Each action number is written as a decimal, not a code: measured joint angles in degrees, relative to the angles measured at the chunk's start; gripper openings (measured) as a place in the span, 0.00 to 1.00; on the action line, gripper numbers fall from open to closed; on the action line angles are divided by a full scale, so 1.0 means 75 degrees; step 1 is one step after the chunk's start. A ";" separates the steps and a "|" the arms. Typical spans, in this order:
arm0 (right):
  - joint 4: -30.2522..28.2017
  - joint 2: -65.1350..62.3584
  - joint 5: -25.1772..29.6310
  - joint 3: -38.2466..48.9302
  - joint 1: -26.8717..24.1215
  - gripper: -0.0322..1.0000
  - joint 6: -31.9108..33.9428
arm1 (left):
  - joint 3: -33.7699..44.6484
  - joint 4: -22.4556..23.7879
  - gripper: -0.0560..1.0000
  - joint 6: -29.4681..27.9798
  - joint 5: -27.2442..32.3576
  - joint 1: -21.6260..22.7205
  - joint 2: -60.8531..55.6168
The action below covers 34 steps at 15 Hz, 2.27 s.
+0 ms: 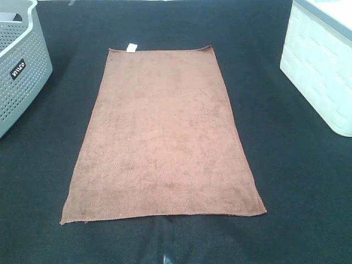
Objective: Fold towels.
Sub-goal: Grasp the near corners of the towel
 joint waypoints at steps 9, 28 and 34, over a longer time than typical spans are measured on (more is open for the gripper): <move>0.0000 0.0000 0.0000 0.0000 0.0000 0.77 0.0000 | 0.0000 0.0000 0.90 0.0000 0.0000 0.0000 0.0000; 0.0000 0.2299 -0.1986 -0.0130 0.0000 0.77 0.0206 | 0.0092 -0.1131 0.90 -0.0733 -0.3888 0.0000 0.2804; 0.0542 0.6769 -0.2086 -0.1077 0.0000 0.77 0.0550 | 0.0107 -0.4110 0.88 0.0374 -0.4362 0.0000 0.7089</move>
